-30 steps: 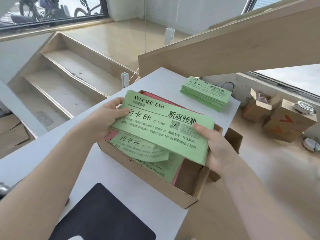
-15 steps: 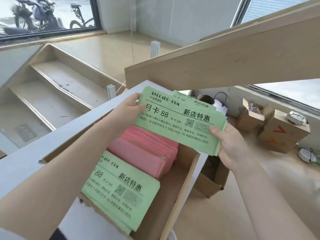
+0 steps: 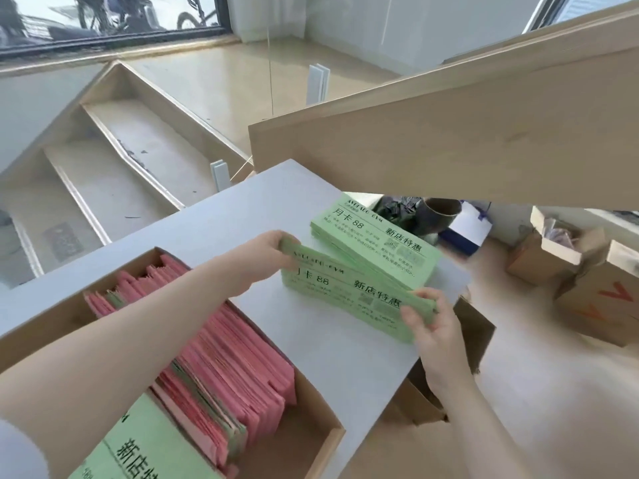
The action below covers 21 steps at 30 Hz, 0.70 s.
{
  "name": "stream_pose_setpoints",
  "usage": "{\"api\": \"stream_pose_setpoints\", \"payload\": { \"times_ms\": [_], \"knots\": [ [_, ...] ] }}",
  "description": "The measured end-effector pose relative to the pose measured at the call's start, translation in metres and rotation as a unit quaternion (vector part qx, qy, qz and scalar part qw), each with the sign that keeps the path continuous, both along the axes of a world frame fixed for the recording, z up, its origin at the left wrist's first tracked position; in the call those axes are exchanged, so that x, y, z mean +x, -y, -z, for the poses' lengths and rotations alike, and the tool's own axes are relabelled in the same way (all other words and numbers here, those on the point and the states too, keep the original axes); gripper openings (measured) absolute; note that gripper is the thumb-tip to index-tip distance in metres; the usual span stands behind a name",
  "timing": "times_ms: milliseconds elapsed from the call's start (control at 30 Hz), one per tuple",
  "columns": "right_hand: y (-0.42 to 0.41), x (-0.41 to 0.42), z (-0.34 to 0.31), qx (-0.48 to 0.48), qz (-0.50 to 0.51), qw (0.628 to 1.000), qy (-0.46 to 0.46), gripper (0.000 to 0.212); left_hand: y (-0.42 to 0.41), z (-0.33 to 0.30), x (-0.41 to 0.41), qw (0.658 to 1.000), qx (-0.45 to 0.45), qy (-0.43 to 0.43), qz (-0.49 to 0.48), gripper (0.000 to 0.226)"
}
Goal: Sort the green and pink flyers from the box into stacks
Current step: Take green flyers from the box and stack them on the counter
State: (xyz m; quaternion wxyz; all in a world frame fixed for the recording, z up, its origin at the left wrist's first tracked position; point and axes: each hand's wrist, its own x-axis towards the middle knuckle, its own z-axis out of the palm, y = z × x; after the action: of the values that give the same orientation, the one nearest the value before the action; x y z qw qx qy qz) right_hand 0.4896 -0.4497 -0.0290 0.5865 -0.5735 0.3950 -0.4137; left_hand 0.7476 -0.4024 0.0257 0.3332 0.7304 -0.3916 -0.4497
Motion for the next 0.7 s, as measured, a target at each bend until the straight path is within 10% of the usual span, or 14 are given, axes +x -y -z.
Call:
{"api": "stream_pose_setpoints", "payload": {
  "times_ms": [167, 700],
  "knots": [
    [0.006, -0.001, 0.019, 0.009, -0.025, 0.998, -0.063, 0.043, 0.010, 0.010, -0.002, 0.995, 0.087, -0.023, 0.048, 0.036],
    [0.009, 0.003, 0.014, -0.012, 0.008, 0.999, -0.035, 0.034, 0.022, 0.010, 0.004, 0.998, -0.026, -0.051, 0.001, 0.031]
  ]
}}
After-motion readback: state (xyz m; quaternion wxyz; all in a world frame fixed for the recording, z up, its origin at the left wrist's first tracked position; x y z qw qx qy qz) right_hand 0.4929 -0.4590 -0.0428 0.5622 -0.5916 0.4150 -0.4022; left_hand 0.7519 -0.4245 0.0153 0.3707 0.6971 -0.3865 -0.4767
